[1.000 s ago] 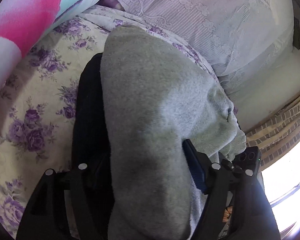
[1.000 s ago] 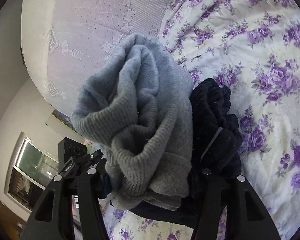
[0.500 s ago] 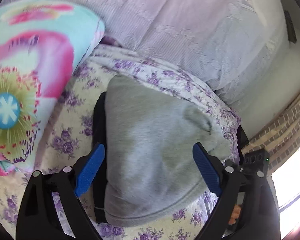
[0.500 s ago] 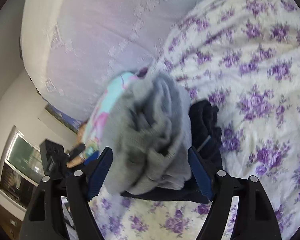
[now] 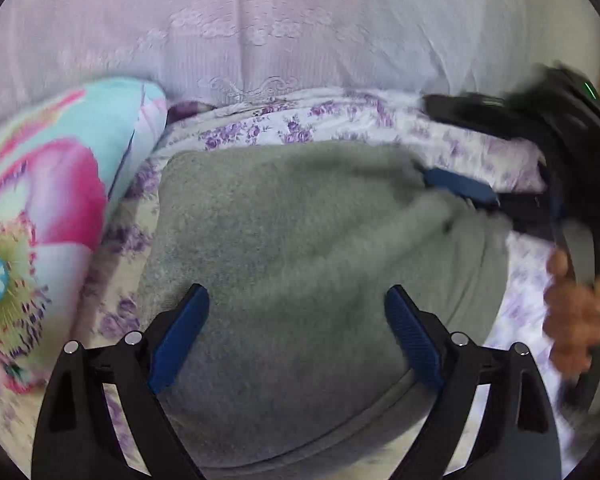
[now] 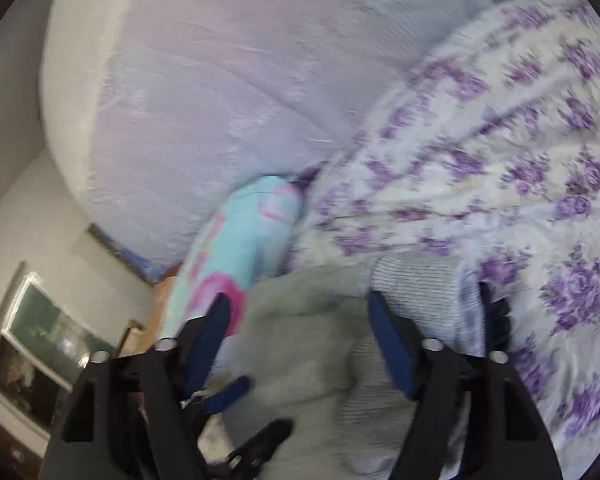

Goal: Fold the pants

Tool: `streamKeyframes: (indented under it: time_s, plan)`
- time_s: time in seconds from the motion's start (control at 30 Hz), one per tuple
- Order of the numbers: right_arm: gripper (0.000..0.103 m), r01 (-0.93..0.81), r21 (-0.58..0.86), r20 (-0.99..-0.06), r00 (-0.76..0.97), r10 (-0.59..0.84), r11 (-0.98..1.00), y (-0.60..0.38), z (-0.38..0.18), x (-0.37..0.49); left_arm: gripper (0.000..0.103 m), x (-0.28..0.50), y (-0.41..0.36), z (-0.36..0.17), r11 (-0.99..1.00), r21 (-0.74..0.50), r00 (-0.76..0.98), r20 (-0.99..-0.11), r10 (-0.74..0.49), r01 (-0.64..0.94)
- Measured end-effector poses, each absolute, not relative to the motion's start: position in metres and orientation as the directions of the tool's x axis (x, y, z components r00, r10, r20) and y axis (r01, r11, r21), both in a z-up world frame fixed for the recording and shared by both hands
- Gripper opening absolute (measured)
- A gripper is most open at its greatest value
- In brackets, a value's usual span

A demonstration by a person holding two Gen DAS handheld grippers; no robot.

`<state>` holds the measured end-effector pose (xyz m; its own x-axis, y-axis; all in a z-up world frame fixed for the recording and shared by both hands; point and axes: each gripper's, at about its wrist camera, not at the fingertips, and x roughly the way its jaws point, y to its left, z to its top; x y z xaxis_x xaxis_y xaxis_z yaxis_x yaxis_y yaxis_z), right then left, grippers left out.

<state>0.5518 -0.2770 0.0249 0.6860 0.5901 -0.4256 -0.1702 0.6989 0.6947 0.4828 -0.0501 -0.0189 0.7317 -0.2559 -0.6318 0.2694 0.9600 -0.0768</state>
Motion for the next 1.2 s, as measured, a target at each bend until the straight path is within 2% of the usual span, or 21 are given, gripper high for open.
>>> streamKeyframes:
  time_s: [0.03,0.07,0.1,0.13,0.2,0.23,0.3,0.37,0.4,0.43,0.47,0.63,0.73,0.8,0.87,1.03,1.13,1.2]
  plan:
    - [0.044,-0.148,0.721,-0.419,0.685,0.596,0.677,-0.283,0.013,0.558,0.089,0.481,-0.055,-0.024,0.963,-0.036,0.749,-0.621,-0.23,0.267]
    - [0.022,-0.116,0.769,-0.394,0.689,0.608,0.629,-0.293,-0.001,0.56,0.089,0.48,-0.058,-0.029,0.966,-0.02,0.762,-0.611,-0.215,0.256]
    - [0.009,-0.08,0.808,-0.379,0.687,0.619,0.584,-0.304,-0.011,0.561,0.091,0.481,-0.056,-0.031,0.967,-0.043,0.759,-0.611,-0.225,0.252]
    - [0.0,-0.064,0.838,-0.362,0.676,0.642,0.541,-0.311,-0.022,0.564,0.092,0.486,-0.05,-0.032,0.964,-0.097,0.746,-0.615,-0.254,0.249]
    - [0.0,-0.077,0.884,-0.305,0.653,0.694,0.461,-0.318,-0.032,0.566,0.095,0.496,-0.041,-0.035,0.952,-0.186,0.722,-0.621,-0.306,0.243]
    - [0.0,-0.091,0.873,-0.314,0.649,0.693,0.48,-0.316,-0.027,0.564,0.096,0.497,-0.042,-0.036,0.954,-0.18,0.722,-0.623,-0.3,0.24]
    - [0.0,-0.103,0.8,-0.391,0.658,0.644,0.591,-0.306,-0.008,0.557,0.097,0.493,-0.052,-0.037,0.966,-0.121,0.735,-0.628,-0.254,0.23]
    - [0.006,-0.106,0.749,-0.434,0.668,0.604,0.654,-0.299,0.016,0.546,0.097,0.487,-0.055,-0.032,0.971,-0.099,0.739,-0.632,-0.231,0.219]
    - [0.015,-0.105,0.73,-0.436,0.689,0.579,0.675,-0.298,0.031,0.535,0.097,0.484,-0.055,-0.027,0.974,-0.106,0.737,-0.639,-0.222,0.201]
    - [0.053,-0.099,0.71,-0.433,0.719,0.544,0.697,-0.299,0.042,0.525,0.097,0.477,-0.053,-0.021,0.976,-0.119,0.735,-0.643,-0.216,0.183]
    - [0.085,-0.09,0.674,-0.425,0.765,0.484,0.733,-0.3,0.057,0.508,0.097,0.471,-0.051,-0.017,0.977,-0.127,0.736,-0.642,-0.214,0.173]
    - [0.086,-0.128,0.494,-0.372,0.863,0.341,0.86,-0.29,0.099,0.417,0.098,0.394,-0.042,0.009,0.993,-0.067,0.805,-0.582,-0.115,0.094]
    - [0.092,-0.077,0.432,-0.364,0.897,0.252,0.898,-0.281,0.093,0.355,0.098,0.337,-0.041,0.013,0.999,-0.01,0.836,-0.547,-0.038,0.039]
    - [0.098,-0.043,0.383,-0.327,0.928,0.179,0.923,-0.268,0.081,0.308,0.098,0.3,-0.042,0.011,0.999,0.04,0.857,-0.515,0.028,-0.009]
    - [0.1,0.002,0.325,-0.278,0.956,0.094,0.946,-0.254,0.064,0.266,0.098,0.27,-0.043,0.006,0.995,0.074,0.863,-0.496,0.096,-0.067]
    - [0.1,0.084,0.164,-0.253,0.967,-0.041,0.983,-0.22,0.031,0.222,0.098,0.233,-0.04,-0.006,0.992,0.078,0.873,-0.472,0.122,-0.096]
    - [0.1,0.079,0.115,-0.275,0.96,-0.045,0.99,-0.212,0.026,0.229,0.098,0.229,-0.04,-0.012,0.987,0.11,0.881,-0.448,0.155,-0.117]
    - [0.1,0.07,0.125,-0.264,0.964,-0.034,0.99,-0.211,0.02,0.231,0.098,0.231,-0.038,-0.016,0.994,0.077,0.881,-0.462,0.102,-0.075]
